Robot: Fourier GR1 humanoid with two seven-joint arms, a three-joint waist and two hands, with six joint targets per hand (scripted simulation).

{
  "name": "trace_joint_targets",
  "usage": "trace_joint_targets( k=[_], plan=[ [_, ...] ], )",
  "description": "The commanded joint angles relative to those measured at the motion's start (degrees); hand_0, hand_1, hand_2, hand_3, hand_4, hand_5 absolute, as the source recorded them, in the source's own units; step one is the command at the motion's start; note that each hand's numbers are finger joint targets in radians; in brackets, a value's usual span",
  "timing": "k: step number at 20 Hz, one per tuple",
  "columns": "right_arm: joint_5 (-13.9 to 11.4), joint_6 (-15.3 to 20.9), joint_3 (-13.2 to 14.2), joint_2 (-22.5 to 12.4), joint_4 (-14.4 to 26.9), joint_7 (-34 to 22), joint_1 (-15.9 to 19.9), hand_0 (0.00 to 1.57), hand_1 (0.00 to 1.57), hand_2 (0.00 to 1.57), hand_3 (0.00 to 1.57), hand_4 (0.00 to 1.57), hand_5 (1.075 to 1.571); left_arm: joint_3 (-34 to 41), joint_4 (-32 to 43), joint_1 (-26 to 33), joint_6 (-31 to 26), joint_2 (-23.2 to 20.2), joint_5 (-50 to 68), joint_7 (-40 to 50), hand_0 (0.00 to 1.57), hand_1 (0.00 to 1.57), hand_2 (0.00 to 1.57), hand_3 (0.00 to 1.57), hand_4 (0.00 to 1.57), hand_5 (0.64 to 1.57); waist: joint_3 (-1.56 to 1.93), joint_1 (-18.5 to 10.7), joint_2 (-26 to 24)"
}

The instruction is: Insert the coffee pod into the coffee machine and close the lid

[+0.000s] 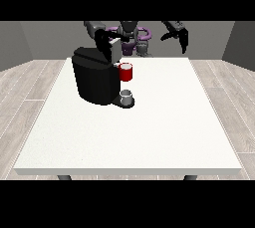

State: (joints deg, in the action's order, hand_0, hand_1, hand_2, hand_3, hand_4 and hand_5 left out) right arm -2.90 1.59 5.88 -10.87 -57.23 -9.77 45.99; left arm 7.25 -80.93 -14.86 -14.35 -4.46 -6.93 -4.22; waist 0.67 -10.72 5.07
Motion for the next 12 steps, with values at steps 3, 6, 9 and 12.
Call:
trace_joint_targets(
  k=[3, 6, 9, 12],
  plan=[
    [-3.5, 0.5, -3.6, 0.8, -1.9, 1.7, 5.7, 0.0, 0.0, 0.0, 0.0, 0.0, 1.571, -2.3, -0.5, 0.4, -0.5, 1.2, -0.7, -1.6, 0.0, 0.0, 0.0, 0.0, 0.34, 1.571, -0.71, -6.3, 1.1],
    [-4.5, 0.7, -4.4, 0.5, -2.6, -0.1, 8.5, 0.0, 0.0, 0.0, 0.0, 0.08, 1.571, -2.4, -0.1, -3.1, -0.7, 0.7, -0.9, -1.3, 0.0, 0.0, 0.0, 0.0, 0.36, 1.571, -0.71, -7.0, 2.6],
    [-5.5, 0.3, -4.8, -0.6, -4.1, 0.2, 8.7, 0.0, 0.0, 0.0, 0.0, 0.3, 1.571, -2.3, 0.2, -3.1, -1.1, 1.0, -0.1, -2.4, 0.0, 0.0, 0.0, 0.0, 0.38, 1.571, -0.7, -8.2, 3.1],
    [-6.0, 1.6, -4.6, -0.7, -5.9, -2.6, 9.7, 0.0, 0.0, 0.0, 0.0, 0.24, 1.571, -2.7, 0.5, -4.7, -0.5, 1.3, -0.8, -1.2, 0.0, 0.0, 0.0, 0.0, 0.44, 1.571, -0.68, -9.8, 4.0]
  ],
)
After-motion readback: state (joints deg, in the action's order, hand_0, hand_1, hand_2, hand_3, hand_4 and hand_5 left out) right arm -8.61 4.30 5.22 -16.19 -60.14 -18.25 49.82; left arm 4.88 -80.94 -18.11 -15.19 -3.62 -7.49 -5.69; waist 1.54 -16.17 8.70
